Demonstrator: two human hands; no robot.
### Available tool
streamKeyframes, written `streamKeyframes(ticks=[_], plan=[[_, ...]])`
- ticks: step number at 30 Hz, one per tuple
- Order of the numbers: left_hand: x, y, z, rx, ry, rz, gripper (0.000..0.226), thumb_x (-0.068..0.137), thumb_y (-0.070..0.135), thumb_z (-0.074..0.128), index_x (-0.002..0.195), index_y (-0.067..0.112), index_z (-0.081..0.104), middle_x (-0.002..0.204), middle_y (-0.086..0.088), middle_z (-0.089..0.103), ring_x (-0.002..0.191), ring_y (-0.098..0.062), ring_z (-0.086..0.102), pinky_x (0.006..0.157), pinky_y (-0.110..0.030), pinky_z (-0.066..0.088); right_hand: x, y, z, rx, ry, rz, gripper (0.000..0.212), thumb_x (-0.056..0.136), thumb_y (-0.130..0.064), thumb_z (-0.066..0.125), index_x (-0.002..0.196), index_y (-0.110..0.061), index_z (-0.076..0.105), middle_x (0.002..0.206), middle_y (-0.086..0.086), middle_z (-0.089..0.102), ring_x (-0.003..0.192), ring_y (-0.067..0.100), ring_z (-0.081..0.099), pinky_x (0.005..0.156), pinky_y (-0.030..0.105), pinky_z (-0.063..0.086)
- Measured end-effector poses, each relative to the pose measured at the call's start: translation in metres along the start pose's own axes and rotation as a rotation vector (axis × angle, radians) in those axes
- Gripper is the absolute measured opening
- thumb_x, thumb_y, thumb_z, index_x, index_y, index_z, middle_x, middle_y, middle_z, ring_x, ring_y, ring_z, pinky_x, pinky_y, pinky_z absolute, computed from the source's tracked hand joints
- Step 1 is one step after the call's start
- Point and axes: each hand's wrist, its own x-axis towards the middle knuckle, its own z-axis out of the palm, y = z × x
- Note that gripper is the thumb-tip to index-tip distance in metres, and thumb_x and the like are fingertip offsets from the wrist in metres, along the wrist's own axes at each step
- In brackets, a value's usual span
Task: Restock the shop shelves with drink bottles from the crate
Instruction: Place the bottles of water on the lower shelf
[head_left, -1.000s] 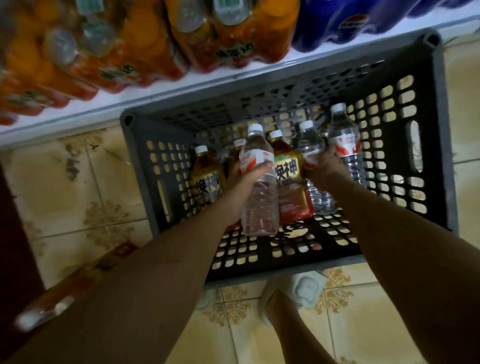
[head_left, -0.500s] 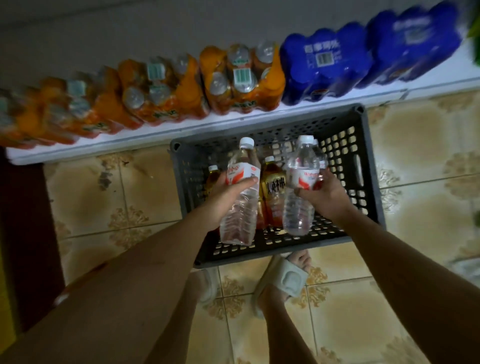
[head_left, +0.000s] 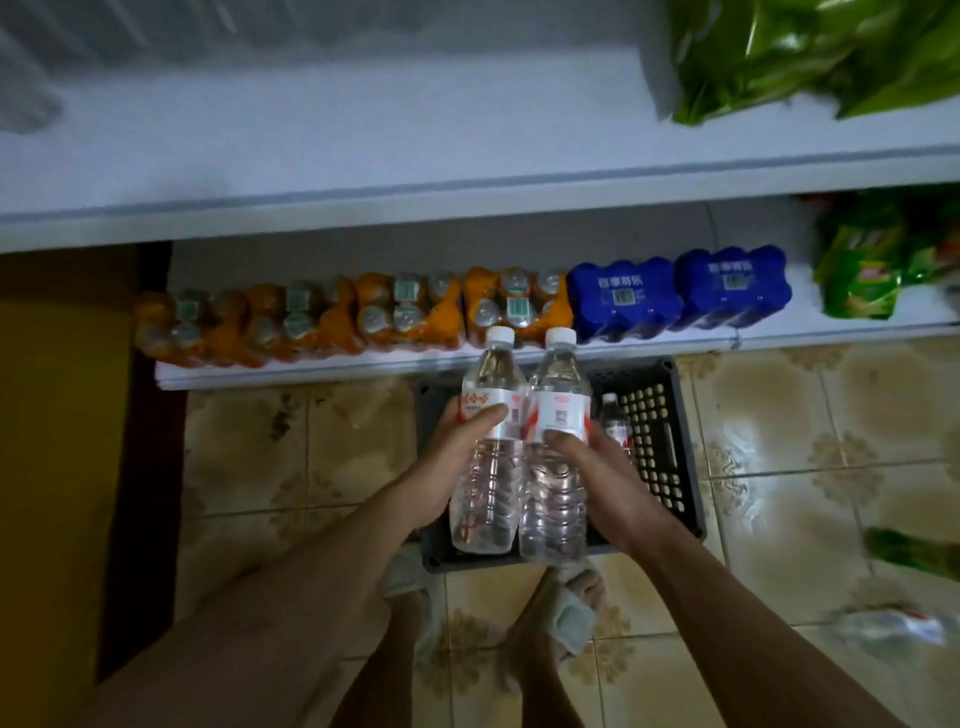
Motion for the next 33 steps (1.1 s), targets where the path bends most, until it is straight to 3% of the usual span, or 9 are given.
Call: streamKeyframes(ticks=[3, 6, 11, 15, 17, 20, 23, 27, 33], plan=[[-0.021, 0.019, -0.016, -0.013, 0.018, 0.051, 0.043, 0.092, 0.028, 0.067, 0.132, 0.025, 0.05, 0.125, -0.006, 0.067, 0.11, -0.023, 0.067, 0.097, -0.045, 0.052, -0.01, -0.03, 0.029, -0.061, -0.005, -0.063, 0.051, 0.08, -0.034, 0.074, 0.128, -0.02, 0.061, 0.115, 0.004, 0.074, 0.107, 0.023, 0.071, 0.098, 0.05, 0.052], [-0.043, 0.038, -0.035, -0.042, 0.034, 0.114, 0.044, 0.091, 0.024, 0.066, 0.132, 0.027, 0.051, 0.121, -0.002, 0.07, 0.112, -0.023, 0.067, 0.1, -0.048, 0.05, -0.016, -0.057, 0.055, -0.183, -0.048, -0.121, 0.046, 0.088, -0.029, 0.073, 0.131, -0.026, 0.057, 0.112, -0.007, 0.074, 0.099, 0.012, 0.072, 0.087, 0.039, 0.058], [-0.077, 0.087, -0.069, -0.06, 0.108, 0.289, 0.041, 0.091, 0.015, 0.064, 0.127, 0.029, 0.05, 0.115, 0.001, 0.071, 0.093, -0.006, 0.072, 0.069, -0.02, 0.057, -0.02, -0.108, 0.104, -0.304, -0.143, -0.201, 0.046, 0.088, -0.03, 0.072, 0.129, -0.033, 0.053, 0.112, -0.007, 0.072, 0.096, 0.012, 0.072, 0.082, 0.043, 0.062], [-0.103, 0.135, -0.108, -0.045, 0.16, 0.403, 0.064, 0.078, 0.028, 0.08, 0.134, 0.03, 0.05, 0.122, 0.0, 0.07, 0.111, -0.022, 0.069, 0.094, -0.049, 0.055, -0.012, -0.149, 0.154, -0.3, -0.177, -0.278, 0.048, 0.087, -0.023, 0.074, 0.131, -0.025, 0.054, 0.113, -0.005, 0.072, 0.098, 0.01, 0.071, 0.084, 0.036, 0.06], [-0.115, 0.156, -0.128, -0.049, 0.205, 0.451, 0.069, 0.072, 0.025, 0.085, 0.133, 0.029, 0.053, 0.121, -0.001, 0.071, 0.112, -0.023, 0.069, 0.096, -0.052, 0.054, -0.008, -0.168, 0.177, -0.309, -0.197, -0.306, 0.047, 0.086, -0.022, 0.075, 0.129, -0.026, 0.056, 0.112, -0.005, 0.073, 0.098, 0.012, 0.072, 0.081, 0.035, 0.061], [-0.13, 0.191, -0.155, 0.038, 0.261, 0.528, 0.07, 0.07, 0.023, 0.085, 0.133, 0.024, 0.054, 0.12, 0.0, 0.071, 0.111, -0.02, 0.069, 0.095, -0.044, 0.056, 0.0, -0.196, 0.21, -0.33, -0.224, -0.373, 0.049, 0.084, -0.026, 0.077, 0.129, -0.024, 0.057, 0.113, -0.004, 0.073, 0.098, 0.013, 0.073, 0.08, 0.035, 0.06], [-0.136, 0.229, -0.178, 0.127, 0.337, 0.61, 0.064, 0.074, 0.021, 0.085, 0.131, 0.022, 0.056, 0.117, 0.004, 0.072, 0.105, -0.012, 0.07, 0.089, -0.034, 0.058, 0.008, -0.225, 0.242, -0.342, -0.233, -0.444, 0.047, 0.085, -0.03, 0.077, 0.126, -0.023, 0.056, 0.111, -0.006, 0.072, 0.092, 0.008, 0.073, 0.072, 0.024, 0.059], [-0.129, 0.278, -0.209, 0.22, 0.488, 0.739, 0.065, 0.071, 0.021, 0.089, 0.127, 0.022, 0.055, 0.114, 0.008, 0.07, 0.102, -0.004, 0.068, 0.087, -0.025, 0.056, 0.026, -0.259, 0.285, -0.34, -0.228, -0.559, 0.055, 0.08, -0.024, 0.082, 0.127, -0.018, 0.055, 0.113, -0.008, 0.072, 0.098, 0.005, 0.07, 0.082, 0.024, 0.057], [-0.101, 0.315, -0.239, 0.219, 0.506, 0.842, 0.078, 0.07, 0.01, 0.089, 0.135, 0.015, 0.047, 0.115, 0.006, 0.068, 0.103, -0.002, 0.067, 0.087, -0.018, 0.055, 0.067, -0.286, 0.321, -0.285, -0.153, -0.644, 0.061, 0.074, -0.01, 0.086, 0.127, -0.018, 0.057, 0.111, -0.007, 0.071, 0.1, 0.006, 0.069, 0.086, 0.027, 0.056]])
